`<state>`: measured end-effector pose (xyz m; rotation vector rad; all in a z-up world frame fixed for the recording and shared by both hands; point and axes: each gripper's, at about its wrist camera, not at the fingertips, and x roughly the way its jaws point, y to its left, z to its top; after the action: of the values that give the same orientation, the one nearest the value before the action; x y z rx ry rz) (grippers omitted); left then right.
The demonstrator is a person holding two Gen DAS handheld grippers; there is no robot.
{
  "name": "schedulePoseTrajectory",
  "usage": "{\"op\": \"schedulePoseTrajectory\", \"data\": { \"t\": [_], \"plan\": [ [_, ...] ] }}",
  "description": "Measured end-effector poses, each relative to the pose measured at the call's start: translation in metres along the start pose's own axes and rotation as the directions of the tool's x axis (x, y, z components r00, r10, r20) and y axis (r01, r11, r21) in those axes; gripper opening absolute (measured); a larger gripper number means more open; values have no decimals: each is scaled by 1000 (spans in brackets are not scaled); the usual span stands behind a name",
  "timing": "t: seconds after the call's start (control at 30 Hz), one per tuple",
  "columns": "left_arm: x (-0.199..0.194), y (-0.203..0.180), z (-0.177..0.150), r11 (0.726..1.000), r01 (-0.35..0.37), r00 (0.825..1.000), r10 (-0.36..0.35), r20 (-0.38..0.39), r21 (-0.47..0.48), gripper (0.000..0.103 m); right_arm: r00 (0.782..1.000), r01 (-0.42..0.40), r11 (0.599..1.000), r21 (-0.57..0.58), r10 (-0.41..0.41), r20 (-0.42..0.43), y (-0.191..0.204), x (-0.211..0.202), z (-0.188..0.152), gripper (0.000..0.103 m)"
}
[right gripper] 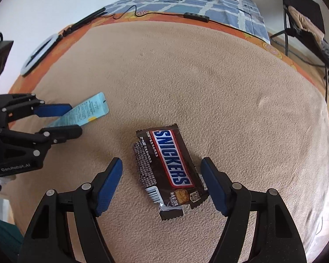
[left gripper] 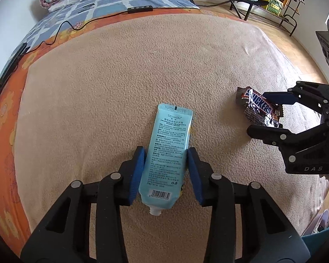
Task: Collect trash
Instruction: 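Grasp the light-blue tube with the left tool while the right tool grasps the Snickers bar, then lift the tube and Snickers bar and carry both over the blue basket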
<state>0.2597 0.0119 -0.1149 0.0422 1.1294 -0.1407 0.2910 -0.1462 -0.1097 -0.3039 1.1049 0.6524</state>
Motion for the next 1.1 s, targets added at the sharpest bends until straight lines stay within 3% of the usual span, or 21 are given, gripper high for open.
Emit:
{"op": "schedulePoseTrajectory", "data": {
  "t": [0.1, 0.13, 0.27, 0.37, 0.6, 1.1],
  "plan": [
    [-2, 0, -2, 1000, -4, 1000, 4, 12, -12, 37, 998, 56, 997, -45, -55, 5, 7, 0, -2, 56],
    [-3, 1, -3, 1000, -3, 1000, 4, 17, -20, 37, 998, 57, 997, -48, -57, 8, 7, -1, -3, 54],
    [-6, 1, -5, 999, -1, 1000, 2, 30, -42, 36, 999, 51, 998, -44, -51, 18, 5, -7, -8, 25],
    [-11, 0, -7, 999, -6, 999, 8, 41, -44, 36, 999, 46, 998, -36, -45, 27, 7, -9, -8, 14],
    [-24, 0, -9, 998, -3, 998, 6, 57, -61, 36, 998, 29, 1000, 5, -30, 56, 5, -19, -10, 8],
    [-91, -14, -32, 999, -4, 992, 9, 128, -39, 36, 992, -5, 1000, 25, 2, 129, 23, -75, -18, 8]
  ]
}}
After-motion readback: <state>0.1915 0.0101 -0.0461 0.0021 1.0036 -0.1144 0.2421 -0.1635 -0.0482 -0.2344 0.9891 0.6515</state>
